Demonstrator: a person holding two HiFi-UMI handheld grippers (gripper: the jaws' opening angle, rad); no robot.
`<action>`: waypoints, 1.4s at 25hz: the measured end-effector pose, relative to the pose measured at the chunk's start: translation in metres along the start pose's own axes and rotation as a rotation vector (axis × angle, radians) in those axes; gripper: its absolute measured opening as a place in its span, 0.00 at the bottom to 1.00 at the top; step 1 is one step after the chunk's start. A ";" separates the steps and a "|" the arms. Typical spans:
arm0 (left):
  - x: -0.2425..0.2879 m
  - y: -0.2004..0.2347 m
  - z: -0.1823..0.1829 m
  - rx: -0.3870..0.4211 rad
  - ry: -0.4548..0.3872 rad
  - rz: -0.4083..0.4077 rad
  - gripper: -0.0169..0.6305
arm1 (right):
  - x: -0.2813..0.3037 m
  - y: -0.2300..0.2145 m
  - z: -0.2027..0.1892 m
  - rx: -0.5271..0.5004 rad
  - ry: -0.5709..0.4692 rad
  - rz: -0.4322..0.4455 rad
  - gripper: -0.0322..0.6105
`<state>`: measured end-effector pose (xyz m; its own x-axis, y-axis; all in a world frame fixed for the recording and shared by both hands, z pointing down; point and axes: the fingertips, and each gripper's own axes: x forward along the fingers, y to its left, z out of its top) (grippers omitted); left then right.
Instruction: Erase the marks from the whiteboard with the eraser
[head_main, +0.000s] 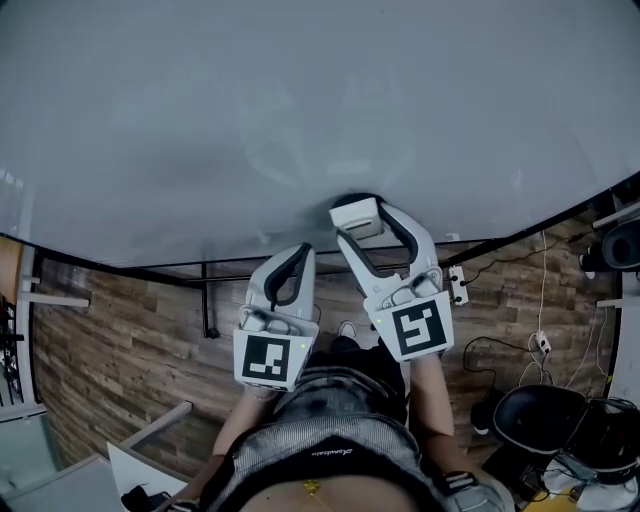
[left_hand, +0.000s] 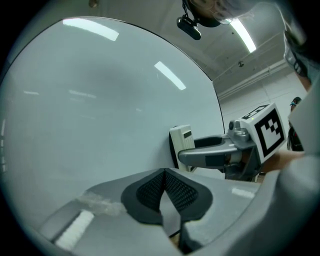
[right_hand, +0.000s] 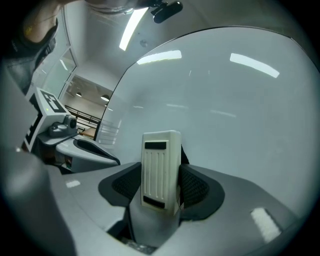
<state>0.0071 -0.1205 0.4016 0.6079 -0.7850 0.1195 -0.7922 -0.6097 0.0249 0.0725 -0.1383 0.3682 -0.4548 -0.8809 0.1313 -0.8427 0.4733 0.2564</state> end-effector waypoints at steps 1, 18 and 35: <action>0.001 -0.005 0.002 0.006 -0.001 0.016 0.03 | -0.005 -0.005 -0.002 0.004 0.000 0.005 0.43; 0.002 -0.055 -0.002 -0.001 0.008 0.150 0.03 | -0.042 -0.059 -0.029 -0.025 0.005 0.033 0.43; 0.001 -0.090 0.013 0.000 -0.058 0.123 0.03 | -0.085 -0.041 -0.029 0.040 -0.053 -0.011 0.43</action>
<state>0.0795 -0.0677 0.3863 0.5083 -0.8588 0.0641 -0.8609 -0.5085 0.0132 0.1545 -0.0830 0.3744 -0.4595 -0.8848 0.0774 -0.8580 0.4648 0.2185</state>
